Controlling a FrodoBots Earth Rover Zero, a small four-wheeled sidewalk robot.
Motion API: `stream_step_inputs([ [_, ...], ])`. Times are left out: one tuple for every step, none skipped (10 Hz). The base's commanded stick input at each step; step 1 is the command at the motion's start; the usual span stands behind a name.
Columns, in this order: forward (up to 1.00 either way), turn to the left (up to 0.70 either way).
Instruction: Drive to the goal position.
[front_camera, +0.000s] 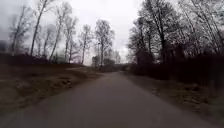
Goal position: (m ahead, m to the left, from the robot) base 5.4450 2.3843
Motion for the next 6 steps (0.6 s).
stream_step_inputs([
  [0.70,0.13],
  [0.70,0.05],
  [0.70,0.00],
  [0.70,0.00],
  [0.70,0.00],
  [0.70,0.00],
])
